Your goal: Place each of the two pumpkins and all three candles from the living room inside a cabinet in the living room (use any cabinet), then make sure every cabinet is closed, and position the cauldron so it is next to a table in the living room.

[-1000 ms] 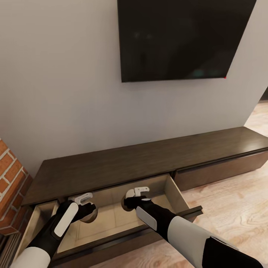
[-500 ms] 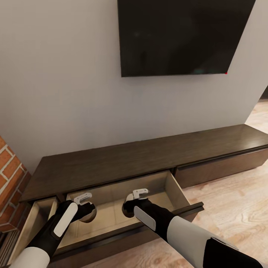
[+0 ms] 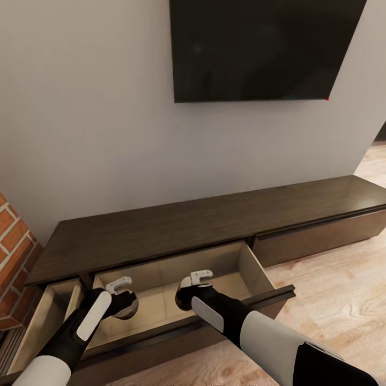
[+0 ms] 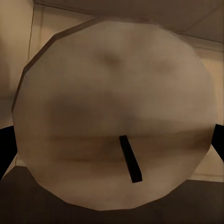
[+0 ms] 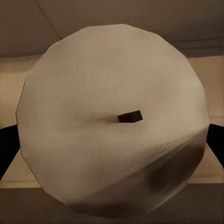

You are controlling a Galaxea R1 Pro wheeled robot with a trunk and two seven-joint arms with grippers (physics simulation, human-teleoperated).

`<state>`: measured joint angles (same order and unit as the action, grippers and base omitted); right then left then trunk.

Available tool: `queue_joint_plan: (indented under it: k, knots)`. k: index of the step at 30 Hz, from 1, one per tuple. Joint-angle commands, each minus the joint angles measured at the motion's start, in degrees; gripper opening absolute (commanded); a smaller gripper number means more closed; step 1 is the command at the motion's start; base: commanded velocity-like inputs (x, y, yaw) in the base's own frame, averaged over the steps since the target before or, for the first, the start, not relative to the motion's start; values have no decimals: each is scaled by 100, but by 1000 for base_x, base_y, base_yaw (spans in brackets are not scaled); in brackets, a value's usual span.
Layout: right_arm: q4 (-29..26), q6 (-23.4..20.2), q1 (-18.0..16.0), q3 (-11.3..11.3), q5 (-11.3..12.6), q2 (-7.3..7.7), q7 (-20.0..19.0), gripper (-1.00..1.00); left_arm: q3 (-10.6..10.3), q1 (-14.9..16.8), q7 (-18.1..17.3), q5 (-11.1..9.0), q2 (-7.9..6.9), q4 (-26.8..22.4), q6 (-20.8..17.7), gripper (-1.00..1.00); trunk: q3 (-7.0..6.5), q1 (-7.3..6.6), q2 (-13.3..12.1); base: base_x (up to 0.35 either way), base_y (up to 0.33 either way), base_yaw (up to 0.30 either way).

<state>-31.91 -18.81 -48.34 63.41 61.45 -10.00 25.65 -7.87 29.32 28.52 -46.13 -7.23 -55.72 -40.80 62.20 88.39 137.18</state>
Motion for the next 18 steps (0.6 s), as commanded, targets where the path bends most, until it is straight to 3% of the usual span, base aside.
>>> queue_joint_plan:
  k: [1, 7, 18]
  knots:
    - [-9, -3, -9, 30, 21, 0, 40, -100, -21, 3, 72, -45, -2, -9, -6, -100, 24, 21, 44, 0, 0, 0]
    - [-17, 68, -9, 31, 21, 0, 21, -100, -36, 3, 529, -109, 39, -23, -14, -100, 59, 65, 124, 0, 0, 0]
    - [-25, 185, -9, 47, 25, 0, 5, -100, -39, 3, 610, -128, 53, -27, -28, -100, 59, 65, 124, 52, 0, 0]
